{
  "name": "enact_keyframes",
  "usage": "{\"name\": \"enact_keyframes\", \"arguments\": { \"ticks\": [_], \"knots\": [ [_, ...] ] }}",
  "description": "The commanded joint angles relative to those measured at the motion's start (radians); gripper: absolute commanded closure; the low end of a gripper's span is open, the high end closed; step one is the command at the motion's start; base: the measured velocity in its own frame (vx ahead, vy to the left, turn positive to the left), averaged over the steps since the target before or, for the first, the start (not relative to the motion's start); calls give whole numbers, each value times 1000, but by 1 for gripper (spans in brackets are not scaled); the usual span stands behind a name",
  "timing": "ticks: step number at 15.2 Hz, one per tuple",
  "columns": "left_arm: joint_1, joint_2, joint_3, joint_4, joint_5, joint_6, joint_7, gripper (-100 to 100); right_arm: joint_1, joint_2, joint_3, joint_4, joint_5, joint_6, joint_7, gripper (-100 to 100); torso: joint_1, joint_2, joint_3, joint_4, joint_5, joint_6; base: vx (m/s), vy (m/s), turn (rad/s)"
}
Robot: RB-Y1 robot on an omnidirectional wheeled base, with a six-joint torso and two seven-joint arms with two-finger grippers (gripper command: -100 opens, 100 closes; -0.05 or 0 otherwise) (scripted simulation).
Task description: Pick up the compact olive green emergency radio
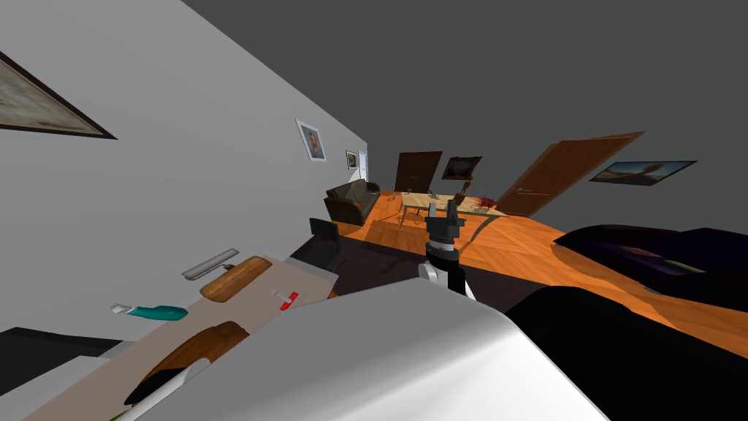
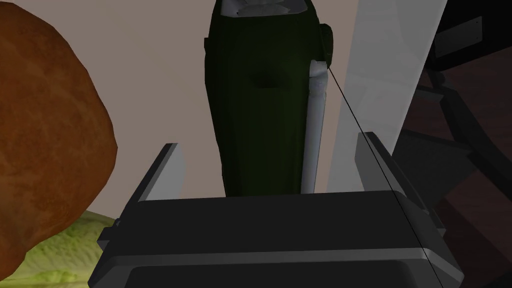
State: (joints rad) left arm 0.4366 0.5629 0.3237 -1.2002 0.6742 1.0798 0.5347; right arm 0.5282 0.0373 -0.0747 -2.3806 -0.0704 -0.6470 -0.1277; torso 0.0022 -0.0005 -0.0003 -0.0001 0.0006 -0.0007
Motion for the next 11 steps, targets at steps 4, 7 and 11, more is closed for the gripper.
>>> {"name": "enact_keyframes", "arguments": {
  "ticks": [4,7,11],
  "knots": [
    [-15,-21,-8,39,-17,-35,-12,-100,0,0,0,0,0,0,0,0,0,0,0,0,0,0,12,26,11],
    [-16,-23,-9,41,-18,-38,-14,100,0,0,0,0,0,0,0,0,0,0,0,0,0,0,1,2,0],
    [1,6,2,-4,5,4,0,100,0,0,0,0,0,0,0,0,-1,1,1,1,-1,1,-8,-14,-11]
  ]
}}
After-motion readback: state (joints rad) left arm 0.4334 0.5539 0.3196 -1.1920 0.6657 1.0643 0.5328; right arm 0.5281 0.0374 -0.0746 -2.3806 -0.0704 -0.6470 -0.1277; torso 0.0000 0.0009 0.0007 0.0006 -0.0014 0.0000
